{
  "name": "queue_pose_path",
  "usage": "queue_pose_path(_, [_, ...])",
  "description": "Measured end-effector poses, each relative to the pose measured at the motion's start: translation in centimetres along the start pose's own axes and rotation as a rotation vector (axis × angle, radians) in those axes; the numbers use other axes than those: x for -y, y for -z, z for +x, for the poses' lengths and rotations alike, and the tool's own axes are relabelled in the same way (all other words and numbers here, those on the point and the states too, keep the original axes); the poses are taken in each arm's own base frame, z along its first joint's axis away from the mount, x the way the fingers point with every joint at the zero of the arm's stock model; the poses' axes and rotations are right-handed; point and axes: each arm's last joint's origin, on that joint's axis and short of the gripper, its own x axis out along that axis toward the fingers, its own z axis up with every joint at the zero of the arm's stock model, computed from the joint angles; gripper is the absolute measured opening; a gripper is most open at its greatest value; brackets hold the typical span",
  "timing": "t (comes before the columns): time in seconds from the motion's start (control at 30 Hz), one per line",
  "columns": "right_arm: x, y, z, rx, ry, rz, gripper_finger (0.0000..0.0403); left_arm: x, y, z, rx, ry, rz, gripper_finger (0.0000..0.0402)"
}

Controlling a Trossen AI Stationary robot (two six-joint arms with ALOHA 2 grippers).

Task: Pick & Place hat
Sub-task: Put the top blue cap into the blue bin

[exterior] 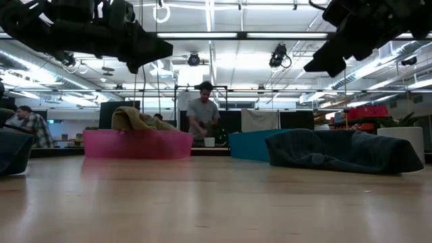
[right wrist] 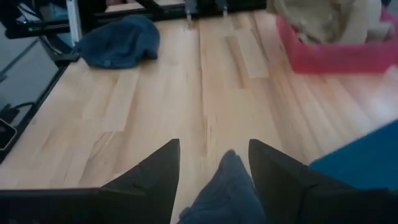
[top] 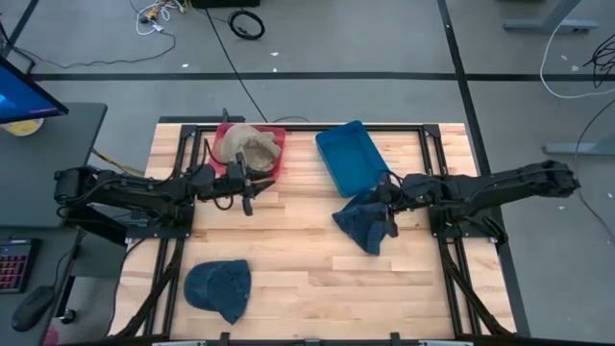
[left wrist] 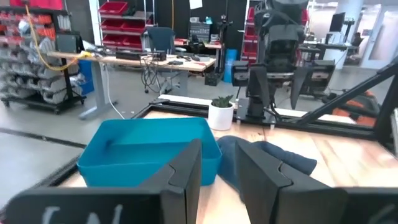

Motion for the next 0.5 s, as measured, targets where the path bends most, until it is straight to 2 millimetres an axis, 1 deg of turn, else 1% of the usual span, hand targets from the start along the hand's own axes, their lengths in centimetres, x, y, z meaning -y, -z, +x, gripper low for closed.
queue_pose_path(0.13, [-0.1,-0.2,-0.3,0.018,-0.011,-0.078,0.0194,0.3,0.6,0.3,-0.036,0.01,-0.032,0.0101])
queue_pose_path(0.3, [-0.1,0.1,0.2,-0.016,-0.009,-0.064,0.0194,0.8,1.7,1.0,-0.068,0.03,-0.076,0.0101])
queue_pose_path(0.5, [0.0,0.6,1.1,-0.063,-0.007,-0.05,0.0194,1.3,2.3,2.0,-0.016,0.051,-0.091,0.0101])
